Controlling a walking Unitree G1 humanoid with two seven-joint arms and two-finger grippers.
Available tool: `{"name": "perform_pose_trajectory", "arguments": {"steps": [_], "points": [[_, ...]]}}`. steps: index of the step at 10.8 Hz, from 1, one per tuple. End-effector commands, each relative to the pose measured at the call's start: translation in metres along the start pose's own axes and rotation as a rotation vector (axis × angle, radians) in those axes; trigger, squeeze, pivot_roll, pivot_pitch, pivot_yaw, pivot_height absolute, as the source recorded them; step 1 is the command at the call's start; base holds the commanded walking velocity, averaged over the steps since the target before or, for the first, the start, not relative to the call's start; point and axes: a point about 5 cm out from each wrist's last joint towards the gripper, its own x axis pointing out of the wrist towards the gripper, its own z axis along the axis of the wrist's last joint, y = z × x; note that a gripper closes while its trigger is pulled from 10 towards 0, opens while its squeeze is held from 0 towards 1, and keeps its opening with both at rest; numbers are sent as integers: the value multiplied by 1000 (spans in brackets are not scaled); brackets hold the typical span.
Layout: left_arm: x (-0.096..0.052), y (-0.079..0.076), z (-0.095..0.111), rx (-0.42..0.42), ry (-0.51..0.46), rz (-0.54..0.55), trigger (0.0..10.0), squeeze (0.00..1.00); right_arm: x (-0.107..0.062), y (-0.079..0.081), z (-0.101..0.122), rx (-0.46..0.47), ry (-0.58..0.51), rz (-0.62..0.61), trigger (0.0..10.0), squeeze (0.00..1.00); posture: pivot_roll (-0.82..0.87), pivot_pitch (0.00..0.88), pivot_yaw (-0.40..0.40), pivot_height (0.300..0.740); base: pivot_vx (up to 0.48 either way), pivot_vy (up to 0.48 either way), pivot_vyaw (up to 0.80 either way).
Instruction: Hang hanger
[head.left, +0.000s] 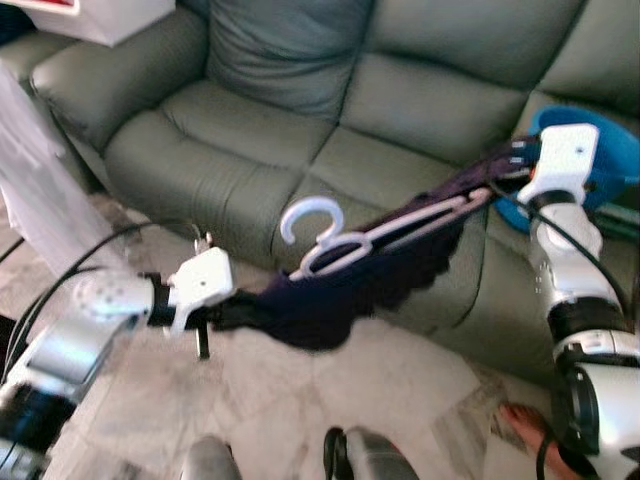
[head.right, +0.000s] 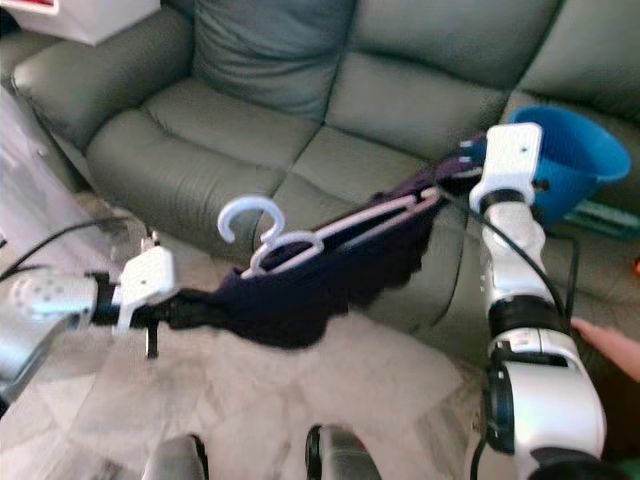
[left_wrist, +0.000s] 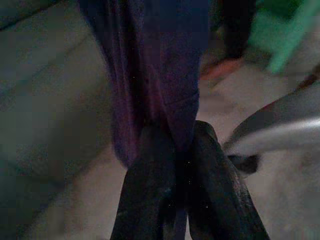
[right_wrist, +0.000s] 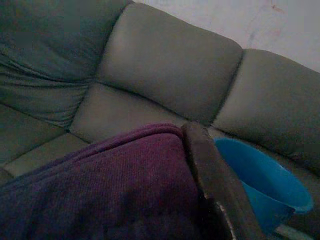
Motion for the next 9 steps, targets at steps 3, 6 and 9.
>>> {"name": "perform_pose_trajectory", "arguments": {"steps": [3, 6, 9], "points": [[0, 15, -37, -18, 295, 188, 0, 0, 12, -12, 37, 6, -156, -30, 0, 0, -54, 121, -87, 740, 0, 0, 0], [33, 34, -26, -16, 263, 421, 0, 0, 16, 33, 54, -13, -250, 106, 0, 0, -52, 114, -83, 740, 0, 0, 0], [52, 55, -3, -290, 42, 772, 0, 0, 4, 94, 59, 4, -315, 313, 0, 0, -47, 116, -83, 740, 0, 0, 0]]}}
